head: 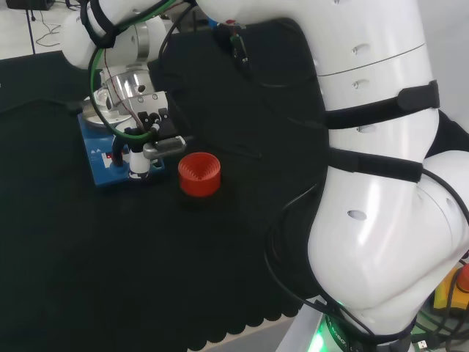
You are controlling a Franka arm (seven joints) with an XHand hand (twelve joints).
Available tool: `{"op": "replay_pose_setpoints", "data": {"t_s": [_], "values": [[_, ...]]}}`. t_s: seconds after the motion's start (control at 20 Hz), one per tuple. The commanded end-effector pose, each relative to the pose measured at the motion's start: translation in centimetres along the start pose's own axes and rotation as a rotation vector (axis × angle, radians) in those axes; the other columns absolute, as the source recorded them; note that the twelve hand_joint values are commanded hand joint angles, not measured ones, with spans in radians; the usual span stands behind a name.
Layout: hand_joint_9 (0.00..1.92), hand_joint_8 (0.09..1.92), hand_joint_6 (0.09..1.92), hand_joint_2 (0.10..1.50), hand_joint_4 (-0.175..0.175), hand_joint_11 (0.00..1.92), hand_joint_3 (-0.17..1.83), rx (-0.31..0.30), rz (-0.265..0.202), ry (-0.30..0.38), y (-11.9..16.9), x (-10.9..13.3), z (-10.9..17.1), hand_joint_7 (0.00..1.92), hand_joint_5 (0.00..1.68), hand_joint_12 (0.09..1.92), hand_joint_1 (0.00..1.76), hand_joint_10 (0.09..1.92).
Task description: Turn on the heater.
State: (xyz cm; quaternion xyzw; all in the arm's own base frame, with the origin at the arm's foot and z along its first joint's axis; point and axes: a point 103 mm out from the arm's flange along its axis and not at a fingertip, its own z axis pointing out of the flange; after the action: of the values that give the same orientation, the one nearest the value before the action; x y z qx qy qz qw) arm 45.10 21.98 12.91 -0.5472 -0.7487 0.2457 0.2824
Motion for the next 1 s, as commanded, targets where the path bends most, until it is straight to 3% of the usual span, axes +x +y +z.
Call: {"op": "replay_pose_setpoints", "data": {"t_s": [0.05, 0.75, 1.0], "values": [[1.52, 1.69, 0.60, 0.66, -0.071, 1.07, 1.08, 0.003, 0.004, -0.004, 0.0, 0.0, 0.1, 1.49, 0.26, 1.30, 1.39, 1.49], [1.52, 1.68, 0.61, 0.66, -0.071, 1.08, 1.08, -0.002, 0.001, -0.002, 0.0, 0.0, 0.0, 1.50, 0.26, 1.30, 1.39, 1.48], [1.52, 1.68, 0.61, 0.66, -0.071, 1.08, 1.08, -0.024, 0.000, -0.004, -1.0, 0.2, -1.2, 1.50, 0.26, 1.30, 1.39, 1.48]]}}
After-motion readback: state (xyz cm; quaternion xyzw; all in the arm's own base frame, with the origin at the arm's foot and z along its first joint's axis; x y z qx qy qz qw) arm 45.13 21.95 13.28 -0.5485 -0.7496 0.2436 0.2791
